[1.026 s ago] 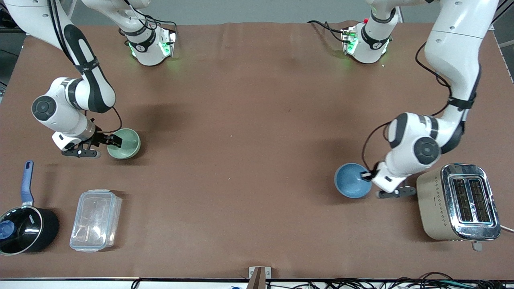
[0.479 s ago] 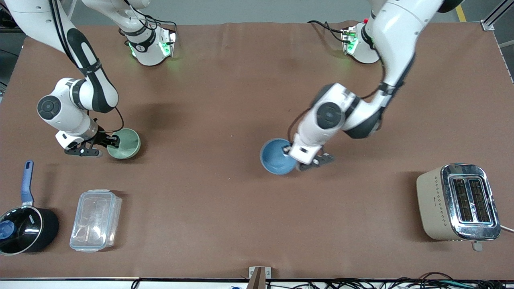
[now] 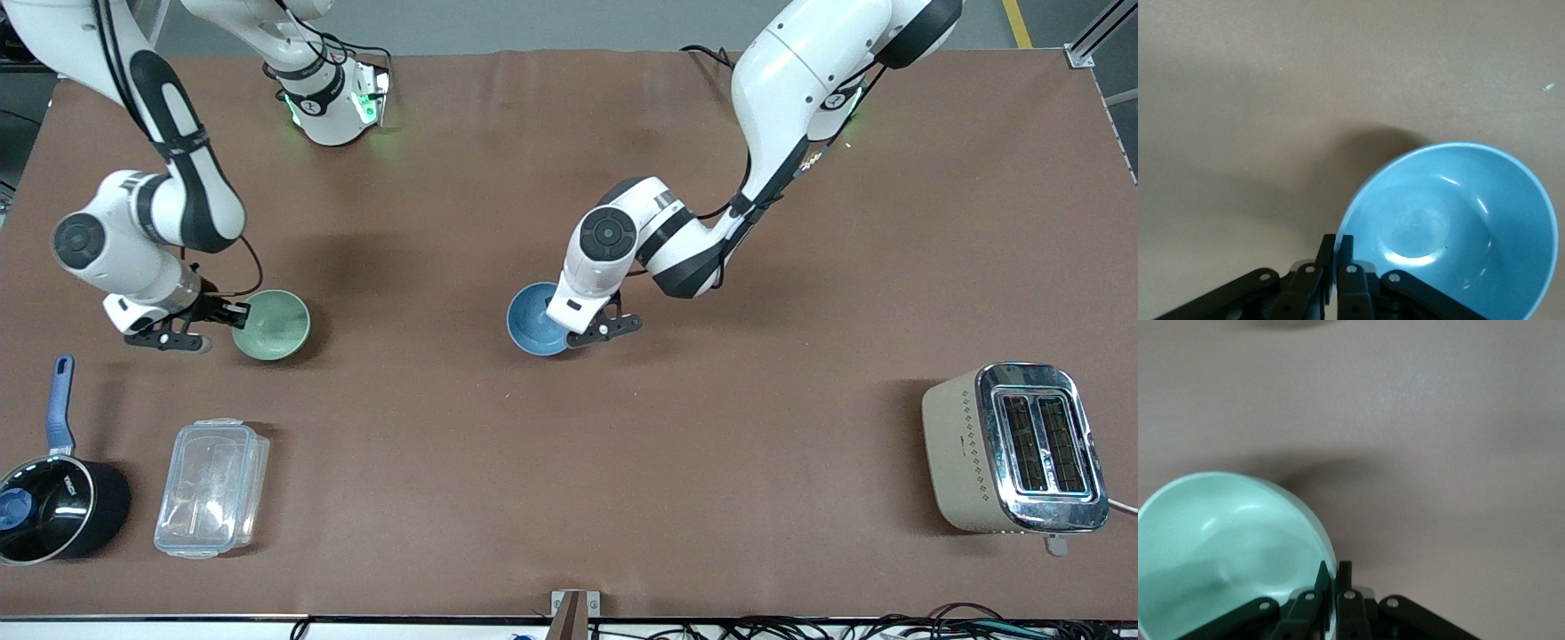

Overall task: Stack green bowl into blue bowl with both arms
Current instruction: 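Slide the blue bowl toward the table middle with the left gripper, then release the blue bowl with the left gripper while the right lifts green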

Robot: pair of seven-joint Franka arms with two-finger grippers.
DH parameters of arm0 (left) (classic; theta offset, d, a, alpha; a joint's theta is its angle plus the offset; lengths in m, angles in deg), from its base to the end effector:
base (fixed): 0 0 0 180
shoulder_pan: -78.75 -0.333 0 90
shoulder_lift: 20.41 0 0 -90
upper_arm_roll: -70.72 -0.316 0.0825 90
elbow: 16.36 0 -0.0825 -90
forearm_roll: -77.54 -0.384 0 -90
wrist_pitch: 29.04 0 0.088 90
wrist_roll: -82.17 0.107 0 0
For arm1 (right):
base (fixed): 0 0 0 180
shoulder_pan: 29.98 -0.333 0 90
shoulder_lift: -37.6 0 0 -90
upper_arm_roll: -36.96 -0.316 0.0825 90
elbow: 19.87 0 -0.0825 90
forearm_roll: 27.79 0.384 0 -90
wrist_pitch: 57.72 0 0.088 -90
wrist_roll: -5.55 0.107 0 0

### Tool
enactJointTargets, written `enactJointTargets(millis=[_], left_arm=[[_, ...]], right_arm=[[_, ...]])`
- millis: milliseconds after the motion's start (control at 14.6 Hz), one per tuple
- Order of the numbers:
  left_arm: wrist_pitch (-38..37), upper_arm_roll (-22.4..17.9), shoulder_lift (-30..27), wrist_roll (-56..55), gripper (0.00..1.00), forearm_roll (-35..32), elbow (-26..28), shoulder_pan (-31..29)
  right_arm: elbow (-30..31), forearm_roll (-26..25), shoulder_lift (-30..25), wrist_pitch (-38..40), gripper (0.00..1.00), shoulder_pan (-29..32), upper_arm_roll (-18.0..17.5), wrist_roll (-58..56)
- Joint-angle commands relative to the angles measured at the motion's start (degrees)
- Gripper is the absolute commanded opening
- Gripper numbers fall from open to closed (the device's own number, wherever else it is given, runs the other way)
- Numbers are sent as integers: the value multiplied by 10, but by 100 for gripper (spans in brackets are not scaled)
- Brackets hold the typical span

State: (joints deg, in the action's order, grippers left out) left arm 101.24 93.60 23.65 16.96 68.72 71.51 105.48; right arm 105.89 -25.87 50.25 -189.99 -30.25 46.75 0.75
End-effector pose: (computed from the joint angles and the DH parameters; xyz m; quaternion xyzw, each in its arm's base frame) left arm 0.4968 -0.5076 0.2300 0.9871 0.1394 -0.0558 0.0555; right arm 0.5352 -0.0890 0.2767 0.9973 -0.0519 -0.0522 0.0004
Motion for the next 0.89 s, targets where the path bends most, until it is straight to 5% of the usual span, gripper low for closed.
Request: enactJointTargets(millis=[0, 68, 137, 410, 684, 821], left_arm=[[0, -6, 8, 0, 35, -11, -18, -1], [0, -6, 5, -2, 59, -13, -21, -3], [-7, -15, -6, -1, 100, -14, -37, -6], [-119, -30, -73, 24, 100, -15, -88, -75], [-244, -32, -163, 175, 100, -32, -94, -154], [-279, -22, -205, 245, 100, -35, -94, -214]], right_arm=[[-151, 19, -3, 183, 0, -9, -7, 28], [-182, 19, -3, 217, 0, -19, -8, 60], [-198, 21, -3, 237, 0, -33, -14, 99], [-224, 31, -2, 235, 0, -49, -132, 327], [-242, 23, 40, 160, 0, -75, -254, 548], [-239, 14, 64, 120, 0, -104, -277, 624]])
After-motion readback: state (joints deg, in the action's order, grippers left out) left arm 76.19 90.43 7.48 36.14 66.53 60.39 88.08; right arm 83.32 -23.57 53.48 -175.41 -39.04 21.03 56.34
